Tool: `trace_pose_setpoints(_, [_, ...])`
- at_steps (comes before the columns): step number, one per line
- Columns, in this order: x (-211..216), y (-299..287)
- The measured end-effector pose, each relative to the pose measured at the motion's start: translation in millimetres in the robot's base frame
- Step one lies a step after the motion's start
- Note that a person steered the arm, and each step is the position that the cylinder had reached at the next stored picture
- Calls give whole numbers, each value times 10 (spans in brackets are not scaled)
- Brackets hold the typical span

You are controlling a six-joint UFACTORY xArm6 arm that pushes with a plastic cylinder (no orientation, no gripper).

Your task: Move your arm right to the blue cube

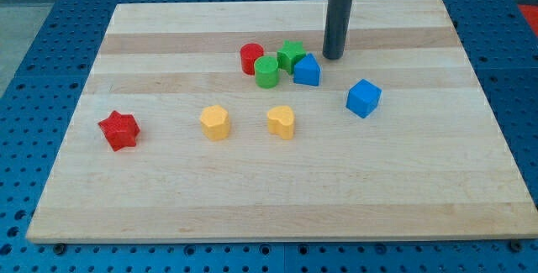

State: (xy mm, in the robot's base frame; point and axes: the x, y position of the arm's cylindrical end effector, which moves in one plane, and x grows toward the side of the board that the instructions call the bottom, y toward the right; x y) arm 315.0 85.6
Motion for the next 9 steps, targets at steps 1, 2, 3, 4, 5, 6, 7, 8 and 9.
trace_pose_setpoints(1, [-97, -208])
trace_pose_setpoints(2, [53, -510])
trace_pose_setpoints(3, [116, -604])
trace_pose_setpoints(4, [8, -560])
trace_pose_setpoints(5, [-204, 16])
trace_pose_setpoints(6, [-23, 855])
trace_pose_setpoints(7, [390, 1352])
trace_pose_setpoints(8, [758, 1264])
trace_pose_setpoints(9, [902, 917])
